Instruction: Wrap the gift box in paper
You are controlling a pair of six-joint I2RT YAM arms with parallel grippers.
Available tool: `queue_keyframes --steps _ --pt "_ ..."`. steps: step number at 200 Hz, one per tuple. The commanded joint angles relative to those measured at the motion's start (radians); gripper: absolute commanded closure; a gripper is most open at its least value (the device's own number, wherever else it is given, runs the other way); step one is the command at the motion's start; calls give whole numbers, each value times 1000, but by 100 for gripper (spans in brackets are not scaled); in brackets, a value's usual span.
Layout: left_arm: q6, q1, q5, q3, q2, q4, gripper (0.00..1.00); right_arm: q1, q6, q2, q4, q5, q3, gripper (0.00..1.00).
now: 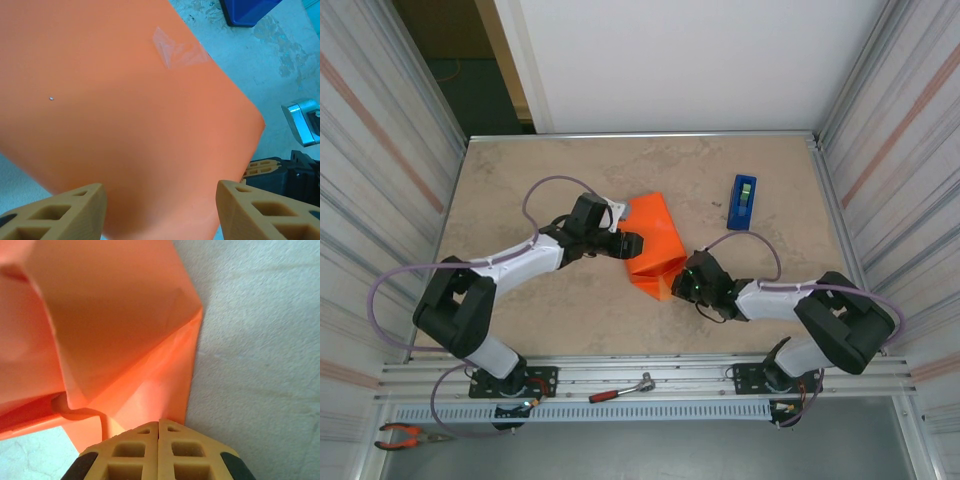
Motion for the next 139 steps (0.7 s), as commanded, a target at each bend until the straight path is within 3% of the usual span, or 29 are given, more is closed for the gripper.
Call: queue_keyframes --steps 1,91,139 --pt "24 2 13 4 9 11 40 -16 -39 -14 -34 -18 37 100" --pt "23 -1 10 -9 5 13 40 21 -7 63 15 -27 2 100" --pt "26 -1 7 -14 5 13 40 -32 -48 8 -46 -37 44 100"
